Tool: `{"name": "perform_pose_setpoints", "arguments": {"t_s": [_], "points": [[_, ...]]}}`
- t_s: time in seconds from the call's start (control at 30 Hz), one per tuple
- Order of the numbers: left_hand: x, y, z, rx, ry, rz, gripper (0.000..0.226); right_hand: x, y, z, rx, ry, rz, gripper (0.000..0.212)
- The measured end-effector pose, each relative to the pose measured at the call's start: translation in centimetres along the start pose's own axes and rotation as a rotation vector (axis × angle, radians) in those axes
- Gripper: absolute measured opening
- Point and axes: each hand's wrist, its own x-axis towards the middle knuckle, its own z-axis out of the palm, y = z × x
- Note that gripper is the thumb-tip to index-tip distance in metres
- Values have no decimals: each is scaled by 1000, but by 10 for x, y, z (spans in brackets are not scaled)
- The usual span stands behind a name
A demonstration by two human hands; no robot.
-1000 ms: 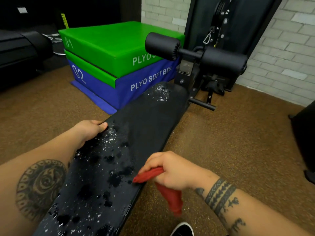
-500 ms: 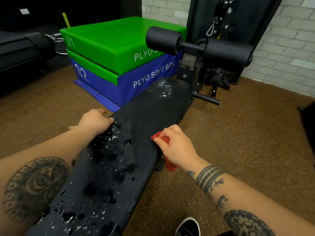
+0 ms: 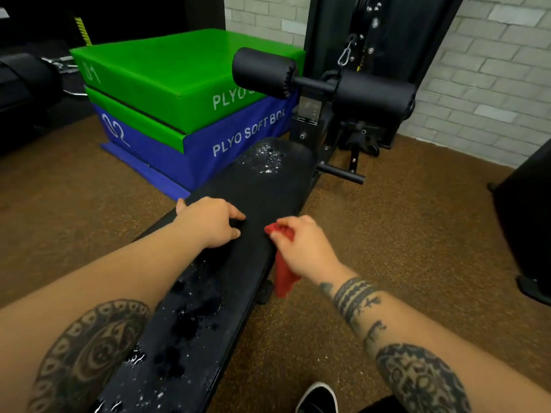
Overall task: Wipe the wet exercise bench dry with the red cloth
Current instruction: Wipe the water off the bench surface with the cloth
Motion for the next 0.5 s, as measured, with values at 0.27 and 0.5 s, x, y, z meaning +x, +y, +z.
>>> {"name": "perform_pose_setpoints", "arguments": {"t_s": [0.27,0.5], "points": [[0,-14,-16,16,-78,38,49,-45,-44,3,-53,-387,-186,17],[-20,-55,-11,-66,113,-31,36,-30,-63,22,-288,-173,-322,32]]}}
